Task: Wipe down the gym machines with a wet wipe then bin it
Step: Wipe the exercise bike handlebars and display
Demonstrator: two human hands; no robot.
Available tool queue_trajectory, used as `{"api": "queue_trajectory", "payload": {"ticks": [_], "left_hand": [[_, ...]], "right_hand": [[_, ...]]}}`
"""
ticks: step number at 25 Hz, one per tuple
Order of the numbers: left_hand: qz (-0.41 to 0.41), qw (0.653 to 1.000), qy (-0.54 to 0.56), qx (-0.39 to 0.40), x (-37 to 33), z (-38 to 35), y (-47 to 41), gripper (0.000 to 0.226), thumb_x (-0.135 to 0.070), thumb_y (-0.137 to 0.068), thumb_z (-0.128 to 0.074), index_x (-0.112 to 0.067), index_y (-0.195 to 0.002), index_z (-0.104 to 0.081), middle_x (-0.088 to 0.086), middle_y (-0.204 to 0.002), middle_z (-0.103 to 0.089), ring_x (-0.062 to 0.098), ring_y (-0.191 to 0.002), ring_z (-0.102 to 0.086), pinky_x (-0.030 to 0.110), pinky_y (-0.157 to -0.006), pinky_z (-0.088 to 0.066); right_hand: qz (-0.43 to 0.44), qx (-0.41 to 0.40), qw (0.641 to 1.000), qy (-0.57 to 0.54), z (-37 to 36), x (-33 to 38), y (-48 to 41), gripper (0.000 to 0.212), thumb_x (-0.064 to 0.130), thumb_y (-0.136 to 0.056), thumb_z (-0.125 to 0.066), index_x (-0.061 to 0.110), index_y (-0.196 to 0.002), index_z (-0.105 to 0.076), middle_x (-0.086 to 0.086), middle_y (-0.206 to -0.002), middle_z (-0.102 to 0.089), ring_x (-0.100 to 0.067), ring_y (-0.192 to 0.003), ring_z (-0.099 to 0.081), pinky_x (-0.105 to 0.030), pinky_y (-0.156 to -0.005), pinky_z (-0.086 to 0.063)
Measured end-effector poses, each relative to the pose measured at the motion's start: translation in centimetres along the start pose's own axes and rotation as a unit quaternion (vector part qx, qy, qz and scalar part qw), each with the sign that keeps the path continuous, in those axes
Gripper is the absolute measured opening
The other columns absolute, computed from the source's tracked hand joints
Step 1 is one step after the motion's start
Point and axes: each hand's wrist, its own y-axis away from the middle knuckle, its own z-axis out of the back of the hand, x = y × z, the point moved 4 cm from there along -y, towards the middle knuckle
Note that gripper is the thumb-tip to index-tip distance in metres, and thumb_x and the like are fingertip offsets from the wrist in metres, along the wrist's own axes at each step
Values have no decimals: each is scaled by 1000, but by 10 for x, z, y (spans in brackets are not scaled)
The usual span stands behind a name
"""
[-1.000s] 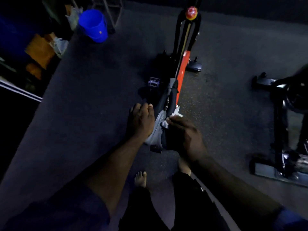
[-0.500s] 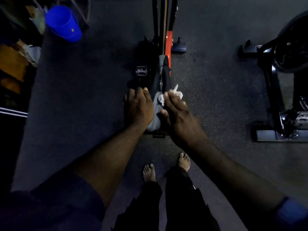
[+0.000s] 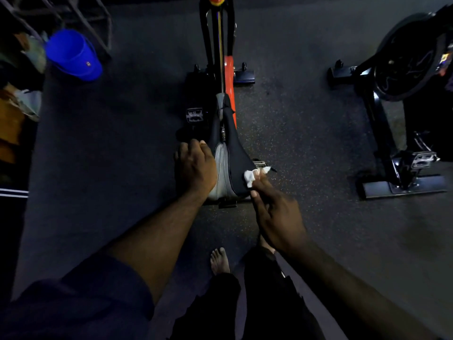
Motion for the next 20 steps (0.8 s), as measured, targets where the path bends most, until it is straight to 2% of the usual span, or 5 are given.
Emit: {"api": "queue_trajectory", "payload": {"ticks": [3,7,11,15,20], "left_hand": [[-5,1000,1,-11,4,0,-3,53,-46,-100,-23,-10,-99,-62,13,-112,-62,35,-108,-55,51,-91,-48],[-28,999,20,-25,10,-9,-8,45,-42,-102,-29,-10,-94,-60,13,-105,-62,33,-101,-56,49,-88,-48],[-13,1000,16,-20,6,-4,-5,53,-47,-100,-23,-10,-92,-60,13,-105,-63,34,-100,-58,50,-87,-48],[-11,999,43,-19,8,-8,-5,47,-47,-100,-26,-13,-90,-58,10,-104,-62,34,-101,-57,50,-88,-48],[21,998,57,-5,13,-13,-9,41,-47,-102,-31,-16,-92,-56,7,-107,-61,31,-103,-56,49,-88,-49]], "right_hand": [[47,16,998,26,-6,7,-67,38,26,-109,-55,23,-146,-60,11,-152,-47,2,-134,-46,-8,-109,-35],[94,-24,993,74,-29,16,-166,38,31,-108,-55,18,-142,-65,-11,-138,-65,-24,-117,-67,-27,-91,-48],[102,6,992,72,-18,21,-116,32,30,-105,-62,21,-134,-70,-8,-133,-69,-20,-99,-74,-9,-78,-49],[94,-16,993,71,-21,20,-155,30,34,-103,-62,21,-127,-75,-11,-118,-74,-27,-94,-76,-41,-74,-61],[68,-10,990,121,-28,31,-219,32,27,-103,-63,18,-133,-72,-13,-130,-69,-24,-113,-68,-21,-75,-42]]}}
